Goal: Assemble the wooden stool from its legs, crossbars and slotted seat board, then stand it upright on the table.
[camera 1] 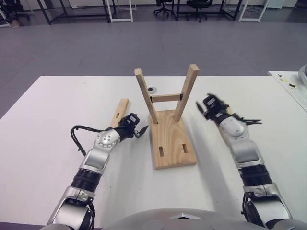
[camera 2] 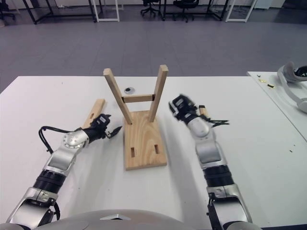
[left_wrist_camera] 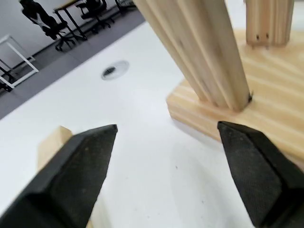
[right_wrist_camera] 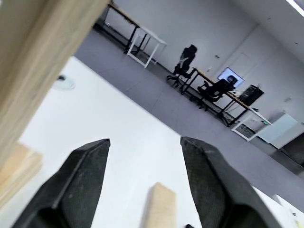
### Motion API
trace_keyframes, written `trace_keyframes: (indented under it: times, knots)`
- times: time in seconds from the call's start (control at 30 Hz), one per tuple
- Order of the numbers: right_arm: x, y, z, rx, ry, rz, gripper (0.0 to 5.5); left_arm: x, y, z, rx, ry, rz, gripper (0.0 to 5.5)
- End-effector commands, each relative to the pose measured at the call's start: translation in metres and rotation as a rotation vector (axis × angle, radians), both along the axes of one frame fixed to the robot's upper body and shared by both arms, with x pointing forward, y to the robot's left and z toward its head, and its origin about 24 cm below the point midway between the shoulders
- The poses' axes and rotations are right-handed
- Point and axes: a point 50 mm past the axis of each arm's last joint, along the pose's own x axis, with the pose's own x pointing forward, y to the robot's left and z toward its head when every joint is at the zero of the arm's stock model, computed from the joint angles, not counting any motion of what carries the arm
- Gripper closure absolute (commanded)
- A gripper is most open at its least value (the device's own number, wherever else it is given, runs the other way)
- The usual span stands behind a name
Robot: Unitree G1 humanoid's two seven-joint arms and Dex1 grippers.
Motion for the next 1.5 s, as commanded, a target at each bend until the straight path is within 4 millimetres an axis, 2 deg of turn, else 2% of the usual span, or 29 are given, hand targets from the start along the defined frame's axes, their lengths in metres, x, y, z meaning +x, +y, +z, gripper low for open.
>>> trace_keyframes:
  times: [0.03,0.1,0.23,0.3,0.4,0.63,0.87,1.03,1.1,1.23,1.27,1.3,1.37,1.4,1.43,1.47,1.5]
  knots:
    - [-0.002,-0.064,-0.037,0.232,0.159,-0.265,2.73,-0.005,0.018,0.004,-0.106,0.009,0.183,1.60]
    - [-0.011,-0.079,-0.060,0.339,0.221,-0.323,2.73,-0.011,0.025,0.001,-0.145,0.027,0.244,1.60]
    - [-0.019,-0.091,-0.074,0.384,0.238,-0.378,2.73,-0.020,0.043,-0.009,-0.139,0.051,0.332,1.60]
    - [-0.022,-0.094,-0.083,0.372,0.305,-0.369,2.73,-0.021,0.045,-0.011,-0.140,0.054,0.345,1.60]
    - [-0.022,-0.092,-0.092,0.362,0.375,-0.311,2.73,-0.019,0.047,-0.010,-0.145,0.053,0.350,1.60]
    - [-0.021,-0.078,-0.100,0.340,0.395,-0.234,2.73,-0.016,0.046,-0.010,-0.162,0.063,0.354,1.60]
    - [-0.029,-0.078,-0.120,0.324,0.478,-0.328,2.73,-0.016,0.044,-0.011,-0.173,0.074,0.349,1.60]
    - [-0.031,-0.077,-0.121,0.402,0.486,-0.327,3.66,-0.015,0.043,-0.007,-0.206,0.067,0.349,1.60]
    - [-0.033,-0.078,-0.121,0.379,0.490,-0.314,4.00,-0.014,0.044,-0.004,-0.229,0.064,0.355,1.60]
    - [-0.033,-0.082,-0.120,0.279,0.465,-0.333,4.17,-0.008,0.054,0.008,-0.238,0.031,0.378,1.60]
    - [-0.030,-0.083,-0.116,0.255,0.425,-0.347,4.17,-0.007,0.058,0.012,-0.232,0.015,0.379,1.60]
    - [-0.024,-0.087,-0.101,0.242,0.326,-0.373,4.17,-0.005,0.063,0.023,-0.257,-0.014,0.370,1.60]
    - [-0.009,-0.099,-0.049,0.204,0.038,-0.430,4.18,-0.003,0.073,0.070,-0.451,-0.110,0.272,1.60]
    - [-0.001,-0.094,-0.007,0.178,-0.149,-0.399,4.18,-0.004,0.072,0.106,-0.593,-0.180,0.172,1.60]
    - [0.004,-0.080,0.033,0.152,-0.311,-0.320,4.18,-0.007,0.066,0.140,-0.704,-0.240,0.059,1.60]
    - [0.006,-0.055,0.071,0.149,-0.447,-0.204,4.18,-0.011,0.054,0.170,-0.795,-0.293,-0.056,1.60]
    - [0.003,-0.031,0.099,0.151,-0.545,-0.098,4.18,-0.014,0.043,0.194,-0.869,-0.323,-0.153,1.60]
